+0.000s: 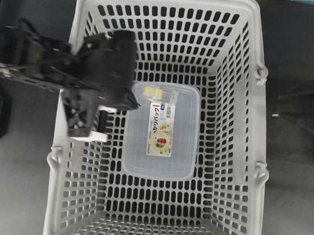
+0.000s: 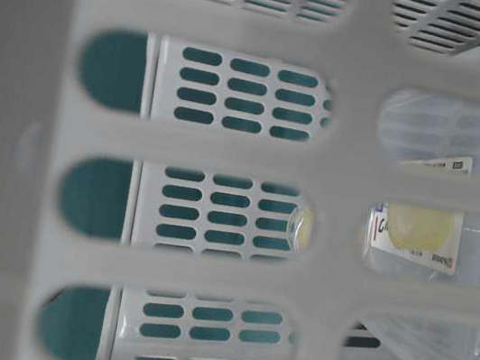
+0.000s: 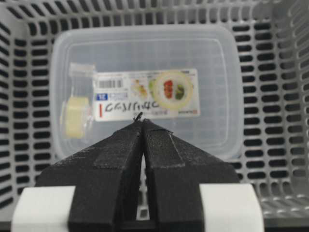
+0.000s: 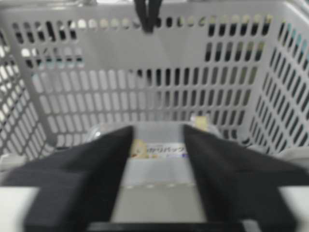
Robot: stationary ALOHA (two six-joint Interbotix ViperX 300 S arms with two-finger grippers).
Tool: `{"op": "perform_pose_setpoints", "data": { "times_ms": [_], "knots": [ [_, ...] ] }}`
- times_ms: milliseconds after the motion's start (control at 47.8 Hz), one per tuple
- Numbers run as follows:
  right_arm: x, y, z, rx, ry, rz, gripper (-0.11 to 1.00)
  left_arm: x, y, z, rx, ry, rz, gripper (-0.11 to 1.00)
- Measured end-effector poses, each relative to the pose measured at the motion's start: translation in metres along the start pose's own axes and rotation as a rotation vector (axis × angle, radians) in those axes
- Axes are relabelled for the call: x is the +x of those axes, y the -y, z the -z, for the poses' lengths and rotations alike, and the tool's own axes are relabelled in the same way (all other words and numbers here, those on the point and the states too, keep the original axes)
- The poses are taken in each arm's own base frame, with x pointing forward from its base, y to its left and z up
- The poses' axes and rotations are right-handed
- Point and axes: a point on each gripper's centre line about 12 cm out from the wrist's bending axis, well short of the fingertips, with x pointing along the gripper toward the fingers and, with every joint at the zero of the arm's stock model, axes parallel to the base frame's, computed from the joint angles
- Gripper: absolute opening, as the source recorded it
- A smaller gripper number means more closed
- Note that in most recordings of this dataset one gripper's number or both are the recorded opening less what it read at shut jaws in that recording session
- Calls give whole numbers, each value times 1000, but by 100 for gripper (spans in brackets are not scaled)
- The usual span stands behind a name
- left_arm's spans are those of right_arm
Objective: Pick up the cellophane tape from the shopping basket with the left arm.
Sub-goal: 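Move the open left gripper over the tape roll on the container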
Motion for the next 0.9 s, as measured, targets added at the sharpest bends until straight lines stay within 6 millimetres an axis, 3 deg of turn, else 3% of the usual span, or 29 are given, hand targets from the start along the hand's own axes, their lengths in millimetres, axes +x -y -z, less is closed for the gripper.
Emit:
{"op": "perform_pose_setpoints", "data": {
  "times_ms": [84, 167, 251, 439, 502, 900],
  "knots": [
    [-1, 0, -1, 2, 8, 0, 72, 13, 0, -4, -1, -28, 2, 0],
    [-3, 0, -2, 2, 15, 1, 77, 23, 0, -8, -4, -44, 1, 3],
    [-4, 0, -4, 0, 23, 1, 75, 30, 0, -13, -7, -52, 1, 22],
    [-8, 0, -8, 2, 46, 1, 75, 49, 2, -18, -5, -115, 4, 78],
    [-10, 0, -8, 3, 52, 1, 75, 57, 3, -18, -4, -149, 5, 88],
    [-12, 0, -9, 2, 64, 1, 75, 130, 25, 3, 9, -325, 27, 90]
  ]
}}
